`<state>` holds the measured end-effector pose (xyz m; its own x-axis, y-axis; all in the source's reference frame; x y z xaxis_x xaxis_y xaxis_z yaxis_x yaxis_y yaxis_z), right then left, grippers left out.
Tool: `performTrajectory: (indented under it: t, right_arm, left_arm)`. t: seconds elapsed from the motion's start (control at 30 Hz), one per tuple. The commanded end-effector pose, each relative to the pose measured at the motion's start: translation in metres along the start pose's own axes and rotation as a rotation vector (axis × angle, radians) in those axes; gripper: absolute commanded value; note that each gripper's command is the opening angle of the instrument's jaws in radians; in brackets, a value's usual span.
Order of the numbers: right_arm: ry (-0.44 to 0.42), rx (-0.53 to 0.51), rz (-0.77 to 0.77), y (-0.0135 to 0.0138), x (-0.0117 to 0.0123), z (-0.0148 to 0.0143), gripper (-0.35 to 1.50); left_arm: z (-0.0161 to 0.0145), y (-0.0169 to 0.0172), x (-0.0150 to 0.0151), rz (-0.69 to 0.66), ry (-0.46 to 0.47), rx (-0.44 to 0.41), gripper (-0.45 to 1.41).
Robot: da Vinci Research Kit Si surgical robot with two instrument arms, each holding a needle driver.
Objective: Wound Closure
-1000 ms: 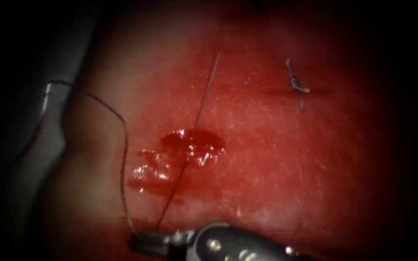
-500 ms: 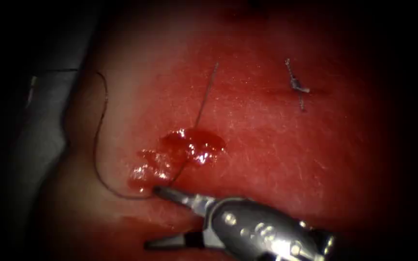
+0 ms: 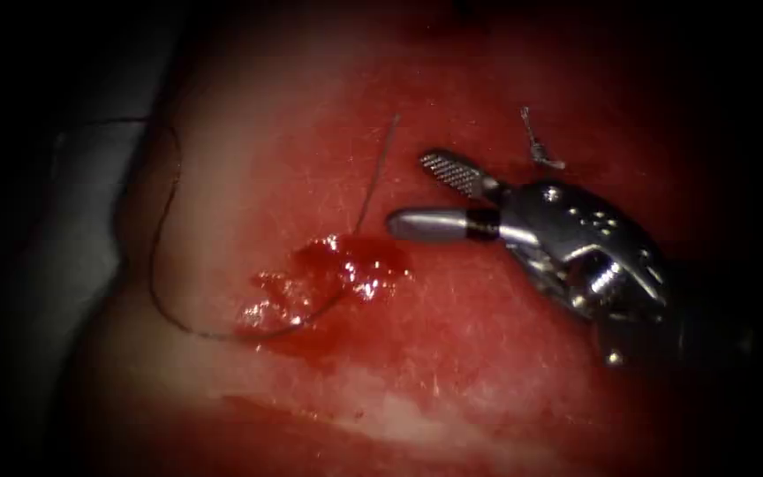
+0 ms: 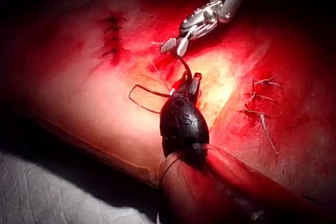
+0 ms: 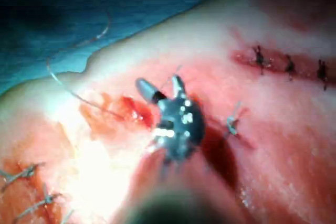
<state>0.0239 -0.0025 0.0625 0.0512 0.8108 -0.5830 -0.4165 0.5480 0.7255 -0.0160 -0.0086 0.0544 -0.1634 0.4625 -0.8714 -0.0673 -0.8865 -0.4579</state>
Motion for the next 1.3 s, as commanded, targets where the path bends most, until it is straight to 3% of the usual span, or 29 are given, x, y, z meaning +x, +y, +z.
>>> performTrajectory:
  t: [0.03, 0.17, 0.3, 0.37, 0.43, 0.47, 0.5, 0.53, 0.7, 0.93, 1.3]
  right_arm:
    - [0.006, -0.006, 0.016, 0.0015, -0.0014, 0.0023, 0.84]
    - [0.011, -0.006, 0.040, 0.0028, -0.0032, 0.0047, 0.84]
    - [0.019, -0.029, 0.042, 0.0033, -0.0028, 0.0057, 0.84]
    - [0.025, -0.038, 0.042, 0.0035, -0.0026, 0.0060, 0.76]
    - [0.026, -0.041, 0.049, 0.0035, -0.0025, 0.0061, 0.51]
    - [0.024, -0.044, 0.044, 0.0035, -0.0025, 0.0061, 0.27]
    - [0.025, -0.049, 0.044, 0.0033, -0.0025, 0.0060, -0.21]
    - [0.028, -0.067, -0.009, 0.0030, -0.0025, 0.0058, -0.35]
    - [0.045, -0.058, -0.128, 0.0015, -0.0013, 0.0055, -0.35]
    - [0.061, -0.048, -0.147, -0.0005, 0.0005, 0.0049, -0.35]
    - [0.060, -0.028, -0.145, -0.0010, 0.0010, 0.0048, -0.35]
  left_arm:
    - [0.0006, -0.0001, -0.0005, 0.000, 0.002, -0.002, -0.45]
    - [0.0008, 0.0000, -0.0004, 0.000, 0.002, -0.002, -0.45]
    - [0.0010, 0.0001, -0.0004, 0.000, 0.003, -0.002, -0.45]
    - [0.0010, 0.0002, -0.0004, 0.001, 0.004, -0.004, -0.45]
    - [0.0011, 0.0002, -0.0004, 0.001, 0.005, -0.007, -0.45]
    - [0.0011, 0.0002, -0.0004, 0.001, 0.005, -0.007, -0.45]
    - [0.0011, 0.0003, -0.0004, 0.001, 0.005, -0.007, -0.45]
    - [0.0011, 0.0003, -0.0004, 0.001, 0.005, -0.006, -0.45]
    - [0.0012, 0.0002, -0.0003, 0.001, 0.005, -0.006, -0.45]
    - [0.0016, 0.0004, -0.0004, 0.002, 0.008, -0.010, -0.45]
    - [0.0020, 0.0005, -0.0005, 0.004, 0.013, -0.017, -0.45]
